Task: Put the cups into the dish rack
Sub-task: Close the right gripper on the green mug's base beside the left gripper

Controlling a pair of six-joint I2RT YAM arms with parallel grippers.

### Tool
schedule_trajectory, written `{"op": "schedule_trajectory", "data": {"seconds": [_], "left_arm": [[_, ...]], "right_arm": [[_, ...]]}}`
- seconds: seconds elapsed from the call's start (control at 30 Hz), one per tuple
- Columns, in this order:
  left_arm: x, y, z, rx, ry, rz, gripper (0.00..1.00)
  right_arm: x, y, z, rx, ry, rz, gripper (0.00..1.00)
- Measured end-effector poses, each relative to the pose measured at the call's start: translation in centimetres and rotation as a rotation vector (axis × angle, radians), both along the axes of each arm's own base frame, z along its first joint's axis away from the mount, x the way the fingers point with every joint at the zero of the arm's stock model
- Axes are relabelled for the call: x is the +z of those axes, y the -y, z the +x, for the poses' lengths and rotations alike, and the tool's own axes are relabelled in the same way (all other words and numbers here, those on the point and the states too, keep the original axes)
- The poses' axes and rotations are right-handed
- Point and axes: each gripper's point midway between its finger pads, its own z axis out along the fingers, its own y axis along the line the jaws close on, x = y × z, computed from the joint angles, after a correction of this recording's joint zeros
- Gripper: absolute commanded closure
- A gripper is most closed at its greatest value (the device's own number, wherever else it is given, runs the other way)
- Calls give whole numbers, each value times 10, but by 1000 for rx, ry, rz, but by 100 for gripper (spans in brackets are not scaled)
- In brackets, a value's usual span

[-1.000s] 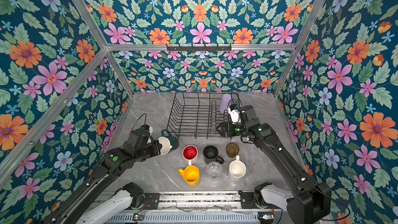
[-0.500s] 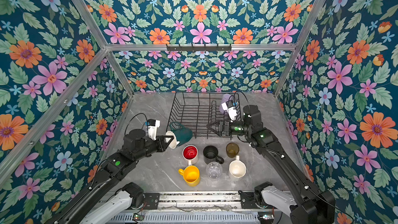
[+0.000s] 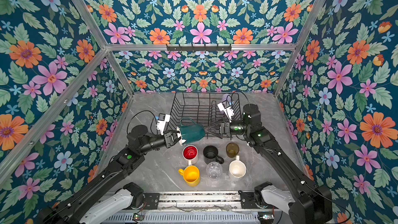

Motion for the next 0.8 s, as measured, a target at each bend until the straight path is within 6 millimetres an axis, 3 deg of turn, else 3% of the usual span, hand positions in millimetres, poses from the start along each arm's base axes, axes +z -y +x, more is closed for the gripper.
{"op": "schedule_trajectory", "data": {"seconds": [0.47, 0.8], "left_arm": [[6, 10, -2, -67, 0, -51, 100], [-2, 7, 5, -28, -38, -48, 100]], "right_arm": [[-2, -18, -20, 125, 18, 5, 4], [-12, -31, -5, 86, 10, -30, 4]]}}
